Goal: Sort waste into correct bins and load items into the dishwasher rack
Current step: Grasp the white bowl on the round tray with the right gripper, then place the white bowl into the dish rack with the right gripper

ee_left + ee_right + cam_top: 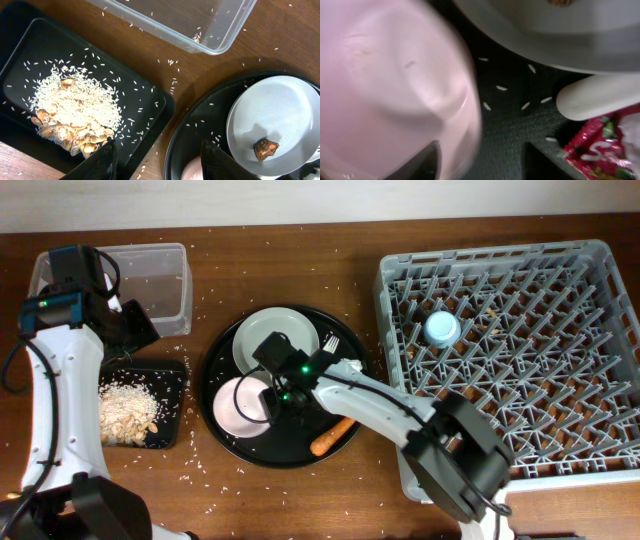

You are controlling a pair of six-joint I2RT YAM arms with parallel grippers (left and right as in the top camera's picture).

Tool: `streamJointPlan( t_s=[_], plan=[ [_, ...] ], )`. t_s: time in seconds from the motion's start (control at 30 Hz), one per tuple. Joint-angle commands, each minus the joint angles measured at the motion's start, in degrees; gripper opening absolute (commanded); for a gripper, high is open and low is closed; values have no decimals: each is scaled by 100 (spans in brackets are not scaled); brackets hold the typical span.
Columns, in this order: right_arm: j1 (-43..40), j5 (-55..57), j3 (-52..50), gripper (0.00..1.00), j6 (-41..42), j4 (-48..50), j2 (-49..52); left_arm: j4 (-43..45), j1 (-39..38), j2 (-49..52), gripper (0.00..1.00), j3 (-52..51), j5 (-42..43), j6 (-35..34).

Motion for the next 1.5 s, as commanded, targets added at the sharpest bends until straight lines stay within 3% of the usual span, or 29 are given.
streamJointPlan(
  t_s=[0.0, 0.1, 0.13, 0.3, 0.37, 0.47, 0.6, 0.7, 0.83, 0.93, 1.17, 1.4, 1.43, 1.47],
  plan=[
    [-52, -177, 313, 38, -11, -20, 138, -50, 20, 9, 53, 4, 63, -59],
    [-122, -216, 315, 11, -4, -26, 136, -76, -2, 15, 53, 0, 63, -59],
    [-157, -256, 337, 6, -7, -52, 136, -79, 4, 15, 53, -2, 57, -55],
    [-494, 245, 1360, 4, -179, -1233, -328, -70, -17, 15, 54, -2, 59, -57],
    [-758, 1456, 2026, 4, -227, -2081, -787, -52, -13, 15, 54, -2, 61, -57],
    [-1414, 4955, 2479, 4, -177, -2693, -1381, 68, -13, 15, 54, -2, 61, -57],
    [-2337, 8000, 2472, 4, -251, -1969, -929, 103, -13, 15, 54, -2, 61, -57],
    [-2927, 8896, 2472, 4, -1191, -1204, -125, 177, -13, 15, 54, -2, 66, -59],
    [-3383, 9318, 2474, 4, -2015, -444, 640, 212, -13, 15, 54, -2, 63, -59],
    [-3615, 9270, 2472, 4, -2033, -323, 938, 212, -13, 15, 54, -2, 63, -59],
    [-3504, 7729, 2468, 4, -2031, -614, 999, 223, -13, 15, 54, -2, 63, -59],
    [-3329, 7348, 2463, 6, -2031, -1193, 999, 232, -13, 15, 54, -2, 63, -57],
    [-3246, 7350, 2463, 15, -2031, -1305, 999, 234, -13, 15, 54, -2, 63, -57],
    [-3121, 7353, 2463, 41, -2031, -1458, 997, 243, -13, 15, 54, -2, 63, -57]
  ],
)
